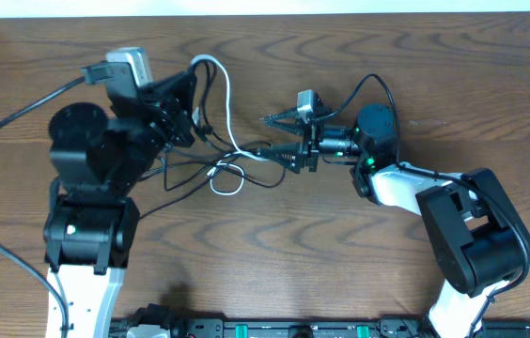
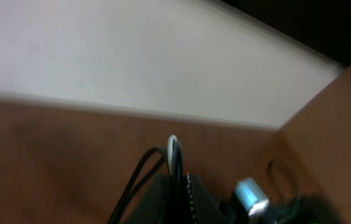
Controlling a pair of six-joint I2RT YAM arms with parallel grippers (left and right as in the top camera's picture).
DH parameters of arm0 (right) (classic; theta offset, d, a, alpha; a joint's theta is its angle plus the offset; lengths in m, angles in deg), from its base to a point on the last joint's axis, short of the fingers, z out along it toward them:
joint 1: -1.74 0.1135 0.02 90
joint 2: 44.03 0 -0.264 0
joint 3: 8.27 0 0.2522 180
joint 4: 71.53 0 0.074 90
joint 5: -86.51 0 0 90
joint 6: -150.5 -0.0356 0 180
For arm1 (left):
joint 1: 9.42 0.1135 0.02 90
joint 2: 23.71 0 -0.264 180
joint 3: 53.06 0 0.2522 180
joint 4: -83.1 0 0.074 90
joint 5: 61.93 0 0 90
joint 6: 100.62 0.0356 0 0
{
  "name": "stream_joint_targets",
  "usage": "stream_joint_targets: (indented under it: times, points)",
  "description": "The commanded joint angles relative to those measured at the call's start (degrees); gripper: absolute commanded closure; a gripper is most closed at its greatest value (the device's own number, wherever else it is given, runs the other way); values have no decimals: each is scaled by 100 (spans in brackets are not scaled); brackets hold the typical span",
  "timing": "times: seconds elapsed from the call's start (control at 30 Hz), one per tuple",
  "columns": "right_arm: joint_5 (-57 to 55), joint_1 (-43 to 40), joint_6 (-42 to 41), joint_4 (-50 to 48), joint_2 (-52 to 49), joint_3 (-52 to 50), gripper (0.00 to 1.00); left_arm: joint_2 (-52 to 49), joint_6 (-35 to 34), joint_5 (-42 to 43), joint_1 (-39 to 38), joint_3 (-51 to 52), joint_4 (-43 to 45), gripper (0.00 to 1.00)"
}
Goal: Untangle cables
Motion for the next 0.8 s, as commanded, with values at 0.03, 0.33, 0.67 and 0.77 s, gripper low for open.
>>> stream_joint_targets:
  times: [0.03, 0.33, 0.67, 0.77]
  points:
    - [-48, -223, -319, 7, 11, 20, 42, -282, 424, -15, 15, -74, -817, 93]
    - [-48, -461, -525, 334, 11, 20, 51, -990, 422, -1504, 15, -74, -2330, 93]
    - [-48, -514, -520, 472, 11, 20, 50, -1241, 420, -1491, 13, -72, -2409, 92]
    - [-92, -514, -11, 1084, 11, 20, 45, -1241, 420, -1176, 13, -72, -2485, 92]
